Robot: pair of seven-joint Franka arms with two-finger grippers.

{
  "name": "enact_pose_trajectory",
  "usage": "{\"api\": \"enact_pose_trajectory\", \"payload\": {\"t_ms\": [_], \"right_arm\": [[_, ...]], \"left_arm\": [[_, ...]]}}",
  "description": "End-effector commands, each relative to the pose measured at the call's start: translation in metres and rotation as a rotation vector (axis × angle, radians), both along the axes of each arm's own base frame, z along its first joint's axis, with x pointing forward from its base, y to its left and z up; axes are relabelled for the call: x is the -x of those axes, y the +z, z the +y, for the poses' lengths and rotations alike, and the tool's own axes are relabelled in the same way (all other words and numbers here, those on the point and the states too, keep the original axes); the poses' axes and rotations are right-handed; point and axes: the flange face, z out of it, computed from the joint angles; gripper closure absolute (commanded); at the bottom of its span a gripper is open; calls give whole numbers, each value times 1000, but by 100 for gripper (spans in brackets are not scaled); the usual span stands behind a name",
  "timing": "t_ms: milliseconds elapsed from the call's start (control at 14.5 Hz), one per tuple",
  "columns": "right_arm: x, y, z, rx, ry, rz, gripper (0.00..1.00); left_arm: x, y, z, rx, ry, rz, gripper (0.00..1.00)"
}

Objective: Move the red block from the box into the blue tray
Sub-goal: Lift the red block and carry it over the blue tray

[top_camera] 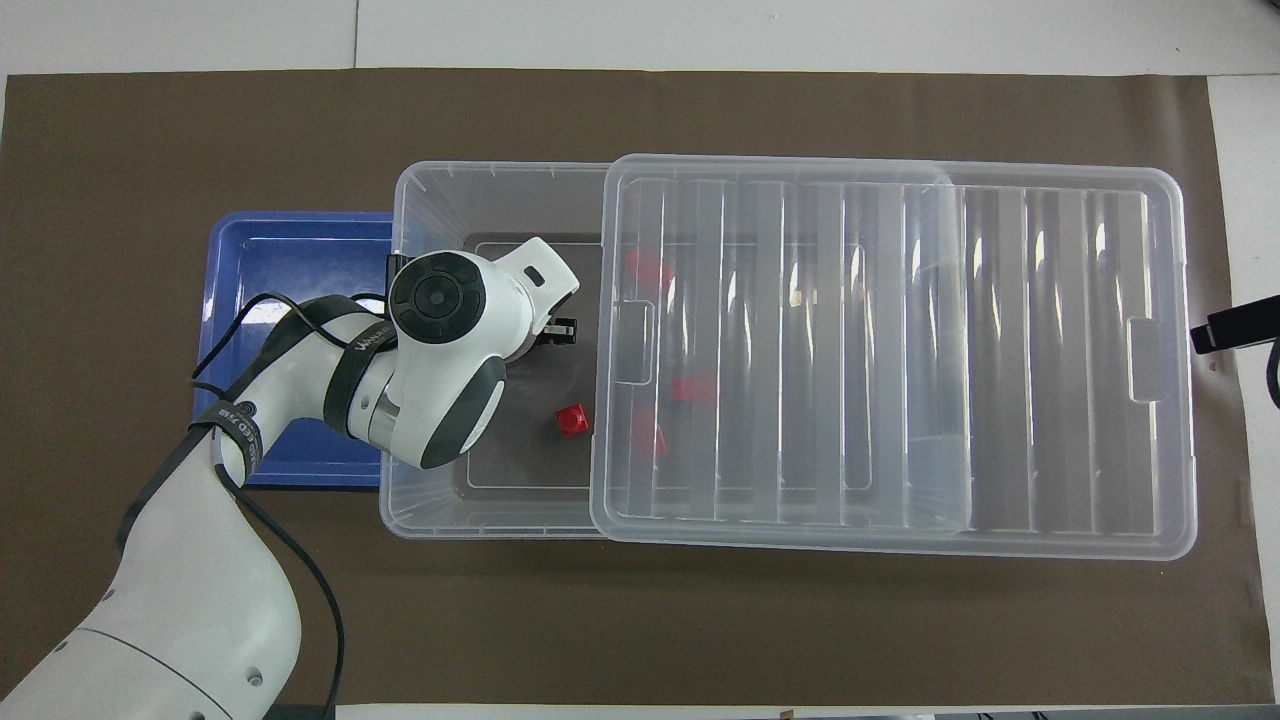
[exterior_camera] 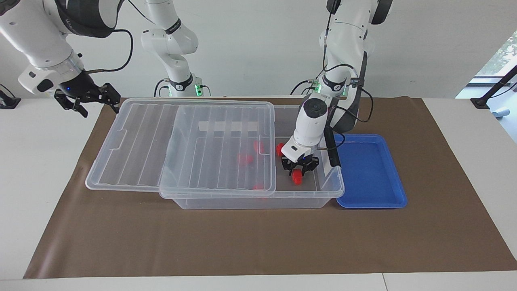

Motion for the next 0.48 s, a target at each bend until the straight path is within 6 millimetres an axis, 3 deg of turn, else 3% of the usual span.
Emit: {"api": "enact_pose_trajectory", "payload": {"t_ms": [0, 414], "right_arm": [[6, 1, 1, 8, -16, 2, 0], [7, -2, 0, 7, -11, 1, 0]], "left_arm": [[-2, 9, 2, -15, 11, -19, 100], [18, 94, 14, -35, 15, -6, 100]]}}
